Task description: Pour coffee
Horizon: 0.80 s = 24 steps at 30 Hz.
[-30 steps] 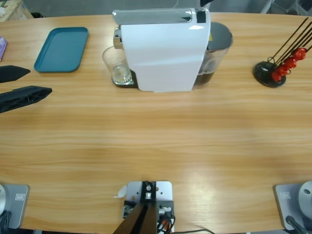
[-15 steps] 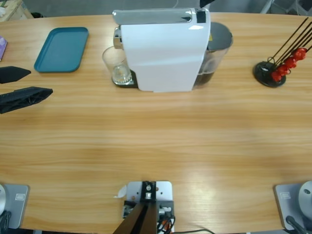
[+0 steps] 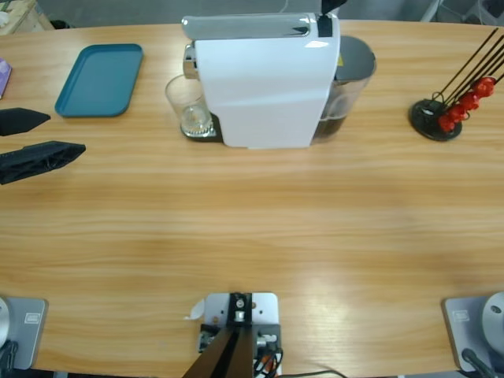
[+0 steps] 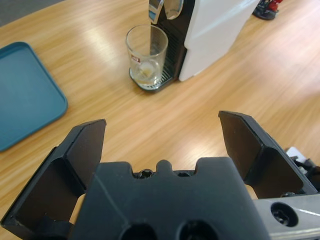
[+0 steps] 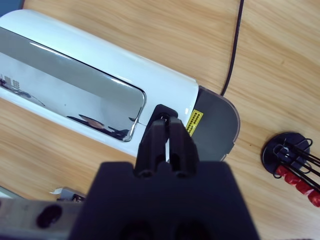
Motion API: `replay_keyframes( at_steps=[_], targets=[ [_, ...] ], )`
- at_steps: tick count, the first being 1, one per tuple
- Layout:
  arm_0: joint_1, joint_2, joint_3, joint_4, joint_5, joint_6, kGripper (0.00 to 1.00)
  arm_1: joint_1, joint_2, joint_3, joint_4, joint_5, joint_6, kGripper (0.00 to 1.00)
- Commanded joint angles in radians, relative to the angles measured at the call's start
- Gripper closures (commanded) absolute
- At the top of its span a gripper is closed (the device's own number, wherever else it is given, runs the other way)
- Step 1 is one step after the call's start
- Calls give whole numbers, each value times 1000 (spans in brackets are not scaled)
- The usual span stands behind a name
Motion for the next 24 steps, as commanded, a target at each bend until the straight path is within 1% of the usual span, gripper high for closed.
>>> replay_keyframes(
  at_steps=[1,6,10,12,15,16,17,18,19,20,21,24],
  targets=[
    [-9,24,43,-11,-12,3,14,0,56,35,22,27,-12,1000],
    [-9,22,45,-12,-11,3,18,0,66,72,23,54,-12,1000],
    [-9,22,45,-12,-11,3,18,0,61,88,23,47,-11,1000],
    [-9,22,45,-12,-11,3,18,0,55,71,23,24,-11,1000],
    [-9,20,45,-13,-11,3,18,2,21,-13,23,-63,-12,1000],
    [-9,19,45,-13,-11,3,18,8,8,-61,25,-96,-12,858],
    [-9,19,45,-13,-11,3,18,13,-6,-108,29,-123,-14,328],
    [-9,20,45,-12,-11,3,18,14,-24,-142,32,-139,-20,188],
    [-9,20,45,-13,-11,3,18,15,-46,-173,32,-152,-22,86],
    [-9,21,45,-13,-11,2,18,16,-70,-196,32,-157,-26,26],
    [-9,21,45,-13,-11,1,18,18,-95,-203,32,-157,-29,1],
    [-9,27,42,-13,-11,2,18,25,-179,-161,34,-155,-31,0]
  ],
)
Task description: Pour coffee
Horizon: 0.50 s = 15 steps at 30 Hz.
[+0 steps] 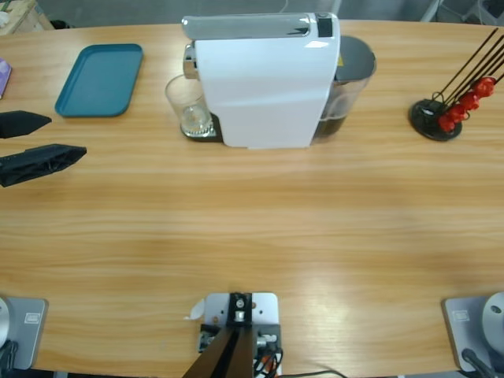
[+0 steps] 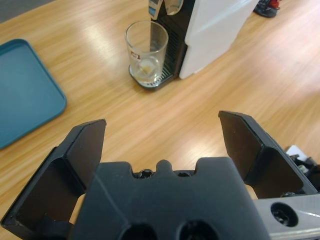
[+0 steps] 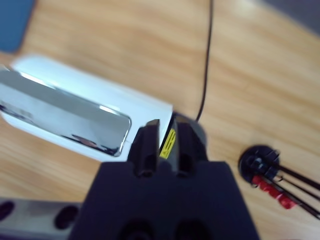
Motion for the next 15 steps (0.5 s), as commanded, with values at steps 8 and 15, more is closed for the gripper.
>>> replay_keyframes(
  at_steps=[8,15],
  targets=[
    [-9,60,15,-10,-11,12,6,24,-522,590,-100,-2,1,0],
    [-9,85,-5,-12,-16,16,4,19,-721,965,-129,-111,17,0]
  ],
)
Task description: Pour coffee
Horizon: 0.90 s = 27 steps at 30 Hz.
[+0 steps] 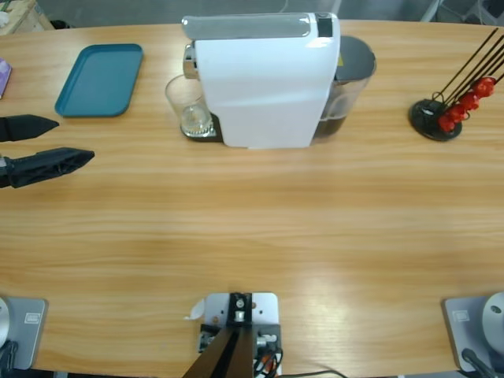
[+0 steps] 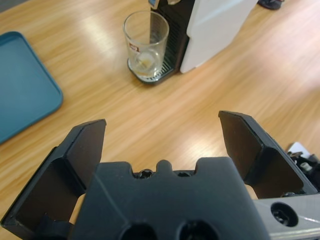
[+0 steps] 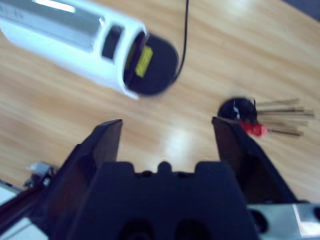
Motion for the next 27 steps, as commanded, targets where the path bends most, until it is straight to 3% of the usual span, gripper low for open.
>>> replay_keyframes(
  at_steps=[1,10,23,27],
  targets=[
    [-8,55,-9,-12,-11,16,4,1,-277,416,-40,-99,41,0],
    [-8,50,-24,-11,-1,34,4,-15,-542,761,-129,-81,105,0],
    [-8,-12,-74,93,-15,38,4,-17,-528,829,-224,-74,84,0],
    [-8,-23,-76,95,-16,38,4,-17,-596,900,-341,-65,43,0]
  ],
)
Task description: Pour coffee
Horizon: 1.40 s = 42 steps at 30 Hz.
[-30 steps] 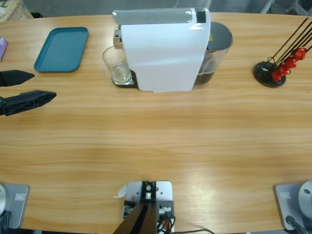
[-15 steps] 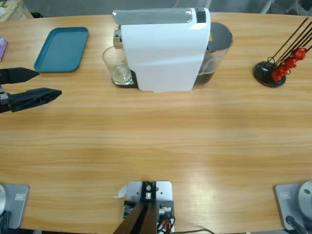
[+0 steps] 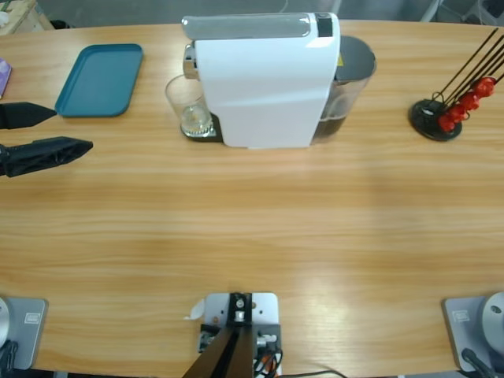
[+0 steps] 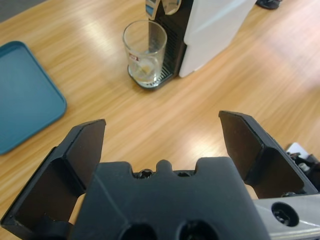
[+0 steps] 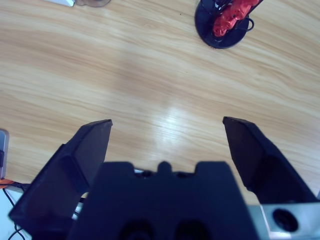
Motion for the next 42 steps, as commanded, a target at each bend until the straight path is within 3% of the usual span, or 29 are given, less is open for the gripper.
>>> replay_keyframes(
  at_steps=[1,6,9,10,13,18,26,42],
  targets=[
    [-8,-40,-1,28,-16,11,4,-11,-106,139,-179,21,-52,0],
    [-8,-39,2,38,-17,11,4,-11,-148,245,-352,94,-97,0],
    [-8,-35,-2,37,-17,11,4,-11,-283,454,-774,214,-96,0],
    [-8,-37,-2,38,-17,11,4,-11,-310,480,-812,206,-94,0],
    [-8,-40,3,38,-17,11,4,-16,-330,485,-770,139,-95,0],
    [-8,-33,3,38,-17,11,4,-16,-264,465,-704,136,-105,0],
    [-8,-40,8,41,-17,8,4,-16,-211,458,-698,249,-103,0],
    [-8,-12,-35,42,-9,28,4,-17,-153,402,-638,244,-157,0]
  ],
)
